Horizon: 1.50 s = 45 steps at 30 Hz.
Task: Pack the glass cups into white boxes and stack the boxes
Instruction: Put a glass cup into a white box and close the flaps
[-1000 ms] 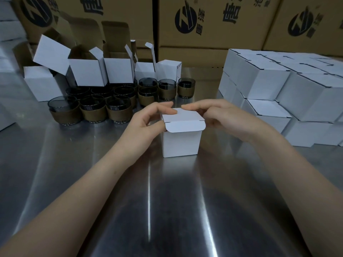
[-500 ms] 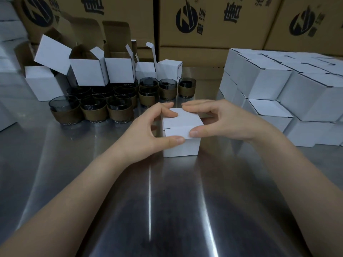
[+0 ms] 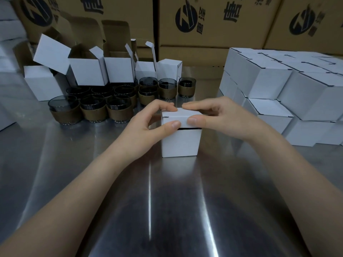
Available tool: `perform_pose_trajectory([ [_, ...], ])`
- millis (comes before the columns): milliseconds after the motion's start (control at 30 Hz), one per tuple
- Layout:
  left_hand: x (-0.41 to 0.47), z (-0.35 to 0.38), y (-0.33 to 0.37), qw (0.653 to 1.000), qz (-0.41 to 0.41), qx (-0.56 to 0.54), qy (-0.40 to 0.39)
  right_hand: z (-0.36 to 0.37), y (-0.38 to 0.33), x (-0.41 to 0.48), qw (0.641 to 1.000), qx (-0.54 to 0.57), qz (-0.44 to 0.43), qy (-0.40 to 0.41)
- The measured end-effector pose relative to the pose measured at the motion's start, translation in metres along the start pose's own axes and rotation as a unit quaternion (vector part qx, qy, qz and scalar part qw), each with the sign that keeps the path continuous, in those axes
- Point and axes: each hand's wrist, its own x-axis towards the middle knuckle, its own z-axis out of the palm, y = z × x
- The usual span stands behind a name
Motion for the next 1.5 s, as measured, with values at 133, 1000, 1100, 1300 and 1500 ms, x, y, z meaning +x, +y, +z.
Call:
perform_pose_trajectory([
  [133,-0.0003,0.0001,0.0009,1.000,0.001,-0.004,-0.011,0.0002,-0.0005,-0.0001,1.000,0.002,-0.011,-0.012],
  [1000,-0.0014,0.0030,0.0032,0.999,-0.044,-0.021,-0.012,0.0001,0.0051,0.0012,0.999,0.019,0.033,-0.013],
  [1100,-0.0004,0.0030,0.0029,0.999,-0.045,-0.025,-0.011,0.0005,0.0058,0.0012,0.999,0.031,0.037,-0.021],
  [1300,0.0003,0.0033,0.0013,0.998,-0.044,-0.040,-0.011,0.0013,0.0067,0.0010,0.997,0.048,0.044,-0.032],
  [1500,0.0005,0.0026,-0.0013,0.998,-0.046,-0.038,-0.017,0.0022,0.0057,0.0008,0.997,0.045,0.044,-0.035],
])
